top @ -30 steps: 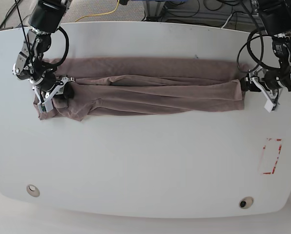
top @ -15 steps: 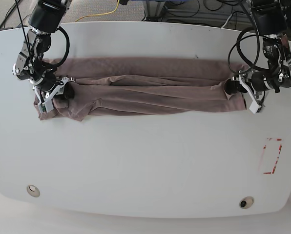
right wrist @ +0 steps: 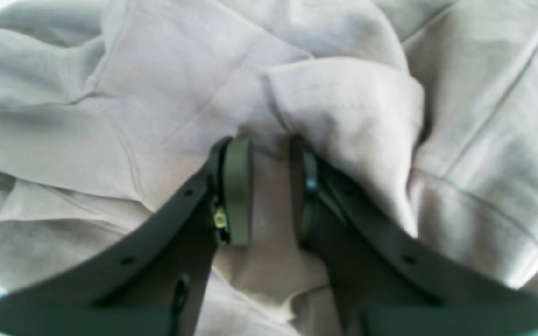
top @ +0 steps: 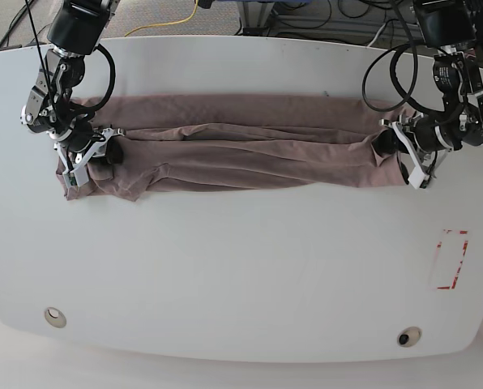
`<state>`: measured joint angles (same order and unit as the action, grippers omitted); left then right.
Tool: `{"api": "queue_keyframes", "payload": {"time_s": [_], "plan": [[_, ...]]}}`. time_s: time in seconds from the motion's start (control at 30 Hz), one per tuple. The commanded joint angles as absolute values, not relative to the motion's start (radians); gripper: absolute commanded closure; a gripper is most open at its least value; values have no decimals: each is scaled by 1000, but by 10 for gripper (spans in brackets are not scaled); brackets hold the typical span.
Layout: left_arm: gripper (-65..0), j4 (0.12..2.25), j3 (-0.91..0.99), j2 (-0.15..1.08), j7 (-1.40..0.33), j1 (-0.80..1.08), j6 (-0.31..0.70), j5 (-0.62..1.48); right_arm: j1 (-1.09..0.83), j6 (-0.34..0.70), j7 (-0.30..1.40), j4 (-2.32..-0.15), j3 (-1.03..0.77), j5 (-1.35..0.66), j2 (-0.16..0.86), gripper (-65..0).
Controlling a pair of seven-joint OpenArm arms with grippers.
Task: Layout the t-shirt on the table in an organized manner, then fold the t-shirt properly
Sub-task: 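Carry the grasped end with the left gripper toward the right gripper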
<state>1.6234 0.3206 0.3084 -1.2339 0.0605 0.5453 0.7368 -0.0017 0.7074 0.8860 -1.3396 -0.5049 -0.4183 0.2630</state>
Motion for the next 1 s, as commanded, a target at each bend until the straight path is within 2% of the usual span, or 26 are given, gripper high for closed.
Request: {"api": "queue_keyframes", "payload": {"time_s": [0.0, 0.2, 0.43, 0.83, 0.97], "plan": [[-31, 1650, 320, 298, -1254, 42, 539, 791, -4, 698, 926, -1342, -507, -377, 275, -132], [-31, 1656, 320, 214, -1354, 7, 503, 849, -5, 698, 926, -1342, -507, -377, 275, -132], [-35, 1655, 311, 91, -1374, -1, 446, 891, -5, 698, 926, -1342, -507, -377, 266, -132], [-36, 1652, 179, -143, -1369, -35, 446, 769, -5, 698, 926, -1342, -507, -375, 248, -132], [-36, 1650, 154, -157, -1368, -36, 446, 736, -4, 698, 926, -1342, -507, -375, 246, -132]]}}
